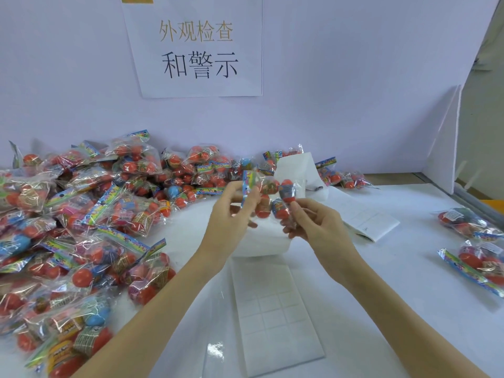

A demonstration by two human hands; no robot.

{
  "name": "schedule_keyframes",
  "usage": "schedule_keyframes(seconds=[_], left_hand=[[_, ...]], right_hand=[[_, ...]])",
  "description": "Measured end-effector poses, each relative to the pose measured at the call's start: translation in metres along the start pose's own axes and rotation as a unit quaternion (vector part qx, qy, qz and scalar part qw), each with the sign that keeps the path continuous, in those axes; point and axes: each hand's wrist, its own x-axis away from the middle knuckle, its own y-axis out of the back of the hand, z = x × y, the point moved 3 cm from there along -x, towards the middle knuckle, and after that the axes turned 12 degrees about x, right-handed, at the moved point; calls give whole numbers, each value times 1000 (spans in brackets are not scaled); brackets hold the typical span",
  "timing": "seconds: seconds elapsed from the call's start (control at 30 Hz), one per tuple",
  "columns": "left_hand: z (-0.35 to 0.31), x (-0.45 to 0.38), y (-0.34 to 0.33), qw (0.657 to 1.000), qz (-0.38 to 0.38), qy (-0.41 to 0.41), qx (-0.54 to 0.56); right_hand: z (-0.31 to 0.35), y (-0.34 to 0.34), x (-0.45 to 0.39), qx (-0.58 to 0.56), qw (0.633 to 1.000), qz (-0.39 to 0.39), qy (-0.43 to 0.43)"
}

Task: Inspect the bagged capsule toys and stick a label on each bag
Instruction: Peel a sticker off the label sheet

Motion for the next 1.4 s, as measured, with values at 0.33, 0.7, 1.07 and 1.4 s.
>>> schedule_keyframes(seconds=[0.33,0.7,1.07,1.4], left_hand=[[3,-6,10,999,-3,-5,32],[0,-2,10,996,-74,11,-42],[-2,2,-4,980,92,111,136],[-13,3,1,996,52,7,75]], right_hand=[[3,-2,0,-47,996,70,18],[2,9,-4,-22,998,-21,52],[9,-3,9,193,967,-9,165],[8,-8,7,160,975,84,127]])
